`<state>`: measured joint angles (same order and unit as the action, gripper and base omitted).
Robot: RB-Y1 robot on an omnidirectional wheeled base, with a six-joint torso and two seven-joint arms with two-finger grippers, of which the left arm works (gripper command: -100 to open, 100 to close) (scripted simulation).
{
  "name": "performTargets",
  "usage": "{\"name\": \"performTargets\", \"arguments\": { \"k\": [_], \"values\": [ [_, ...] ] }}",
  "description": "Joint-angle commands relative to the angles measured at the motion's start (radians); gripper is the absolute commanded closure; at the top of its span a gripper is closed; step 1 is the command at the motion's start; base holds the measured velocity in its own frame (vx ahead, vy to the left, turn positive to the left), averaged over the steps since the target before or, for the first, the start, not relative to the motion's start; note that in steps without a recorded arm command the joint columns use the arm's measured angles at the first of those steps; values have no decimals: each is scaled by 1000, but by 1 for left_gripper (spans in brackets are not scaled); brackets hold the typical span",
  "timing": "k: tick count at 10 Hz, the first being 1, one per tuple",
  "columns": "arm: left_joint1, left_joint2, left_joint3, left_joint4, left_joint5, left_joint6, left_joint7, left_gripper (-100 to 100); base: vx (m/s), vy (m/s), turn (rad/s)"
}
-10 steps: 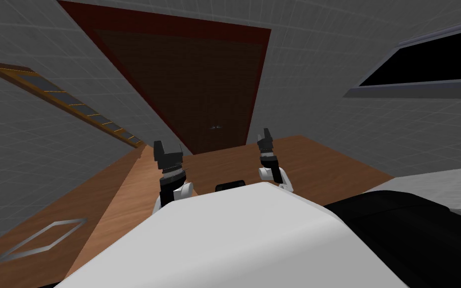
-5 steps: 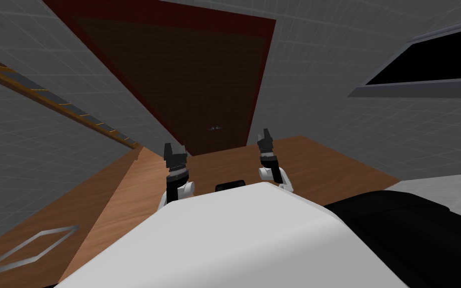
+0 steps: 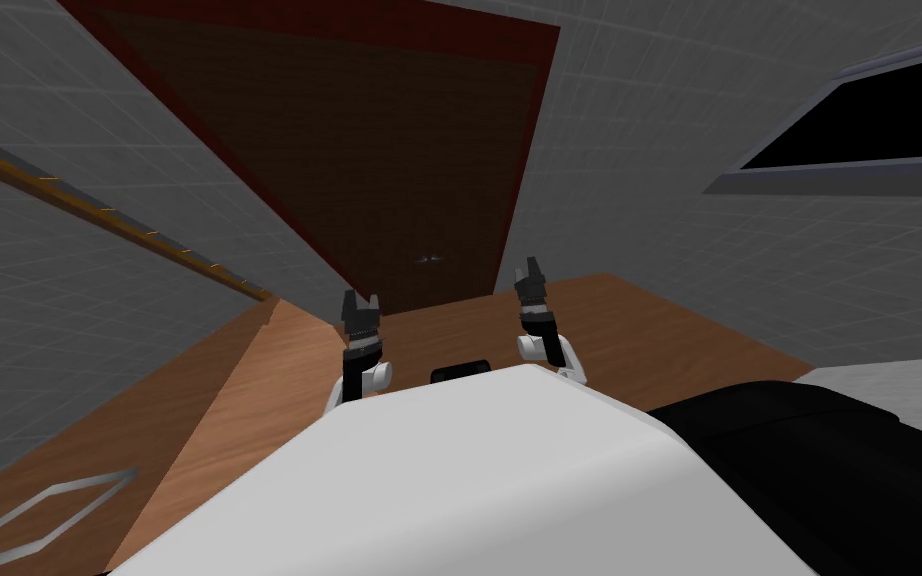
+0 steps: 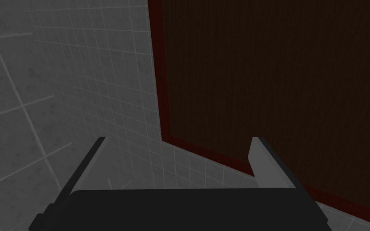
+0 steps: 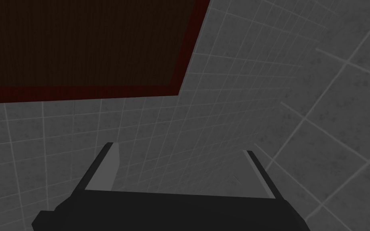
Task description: Pull the door open
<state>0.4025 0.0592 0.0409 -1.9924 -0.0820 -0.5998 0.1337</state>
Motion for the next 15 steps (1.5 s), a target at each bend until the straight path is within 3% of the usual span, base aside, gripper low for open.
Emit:
{"name": "performTargets", "arguments": {
  "k": [1,15],
  "values": [
    [-12,5,-1,32,2,-4,0,-100,98,-16,-5],
    [-127,57,8,349,30,-60,14,-100,97,-12,-6]
  ]
}}
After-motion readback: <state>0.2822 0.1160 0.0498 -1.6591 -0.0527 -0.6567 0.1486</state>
